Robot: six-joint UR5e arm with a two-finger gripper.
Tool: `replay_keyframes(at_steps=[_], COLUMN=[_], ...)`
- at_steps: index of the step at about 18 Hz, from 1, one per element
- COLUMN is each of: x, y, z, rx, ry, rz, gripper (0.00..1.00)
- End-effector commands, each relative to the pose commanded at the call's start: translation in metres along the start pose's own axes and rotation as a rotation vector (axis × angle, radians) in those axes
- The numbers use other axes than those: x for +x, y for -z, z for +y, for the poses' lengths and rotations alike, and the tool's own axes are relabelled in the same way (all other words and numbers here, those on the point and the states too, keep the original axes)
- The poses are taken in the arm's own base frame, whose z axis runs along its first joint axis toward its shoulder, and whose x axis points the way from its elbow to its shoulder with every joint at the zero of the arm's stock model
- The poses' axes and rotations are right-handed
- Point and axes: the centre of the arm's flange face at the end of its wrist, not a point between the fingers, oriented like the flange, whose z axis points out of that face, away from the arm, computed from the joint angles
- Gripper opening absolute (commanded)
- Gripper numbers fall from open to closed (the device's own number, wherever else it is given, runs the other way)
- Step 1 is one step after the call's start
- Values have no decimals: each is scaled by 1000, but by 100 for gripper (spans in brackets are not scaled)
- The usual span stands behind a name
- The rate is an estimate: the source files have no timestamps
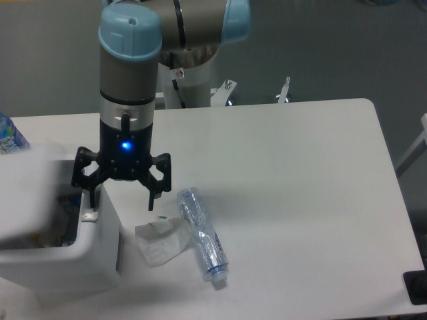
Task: Open the trash can
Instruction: 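Push the gripper against the lid to swing it open, then raise the gripper away from the opened trash can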
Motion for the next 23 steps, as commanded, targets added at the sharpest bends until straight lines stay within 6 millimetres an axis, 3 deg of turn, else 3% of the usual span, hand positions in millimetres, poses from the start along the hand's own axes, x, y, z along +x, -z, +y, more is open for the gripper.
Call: replay_keyframes(at_steps=[3,7,8,10,14,20,23], x=[0,1,-8,-50,-111,-170,-182], y=[2,28,38,57,88,85,75], z=[-1,-21,-26,-33,-40,-19,-5], rx=[4,65,82,111,128,-46,-161], ry=[-3,-13,1,46,10,-170,-312], rz=[0,-10,-23,-106,-265,-428,-452], gripper=[100,100,100,100,100,100,100])
